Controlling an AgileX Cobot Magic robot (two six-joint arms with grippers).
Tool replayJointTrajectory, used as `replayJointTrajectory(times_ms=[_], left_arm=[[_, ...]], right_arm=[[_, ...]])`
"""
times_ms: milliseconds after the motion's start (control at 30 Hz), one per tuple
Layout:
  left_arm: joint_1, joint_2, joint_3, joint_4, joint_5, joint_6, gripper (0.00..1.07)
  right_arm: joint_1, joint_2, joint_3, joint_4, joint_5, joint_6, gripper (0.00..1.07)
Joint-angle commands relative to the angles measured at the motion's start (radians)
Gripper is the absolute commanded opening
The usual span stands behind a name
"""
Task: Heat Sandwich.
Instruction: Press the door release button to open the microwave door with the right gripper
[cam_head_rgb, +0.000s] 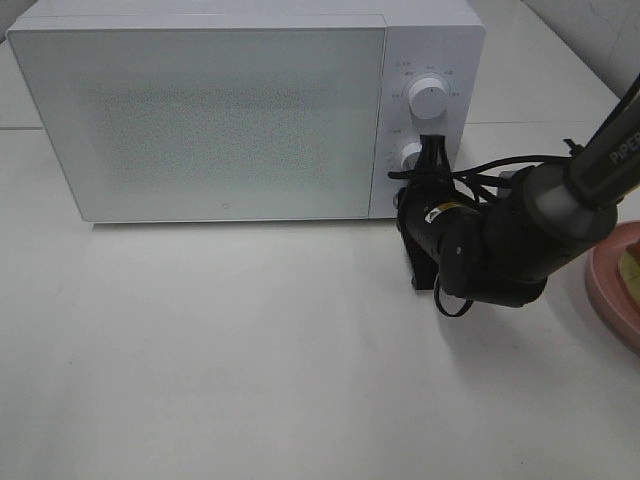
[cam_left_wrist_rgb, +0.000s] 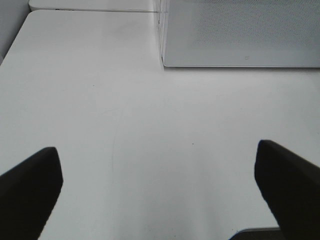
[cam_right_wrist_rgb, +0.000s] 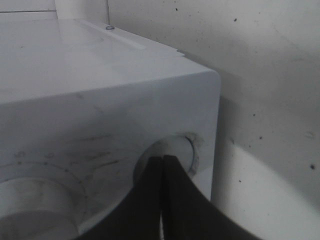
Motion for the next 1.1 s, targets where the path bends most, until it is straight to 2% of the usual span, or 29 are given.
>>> replayJointTrajectory(times_ms=[33,467,1100], left_arm=[[0.003,-0.019,0.000,-0.003,-0.005,0.000,1.00],[0.003,-0.019,0.000,-0.003,-0.005,0.000,1.00],[0.003,-0.019,0.000,-0.003,-0.005,0.000,1.00]], right_arm=[[-0.005,0.000,-0.040,-0.024,-0.100,-0.017,0.00],[-0.052,0.021,-0.173,0.001,-0.192,-0.139,0.00],[-0.050,0.019,-0.176,-0.017,-0.121,-0.139,0.00]])
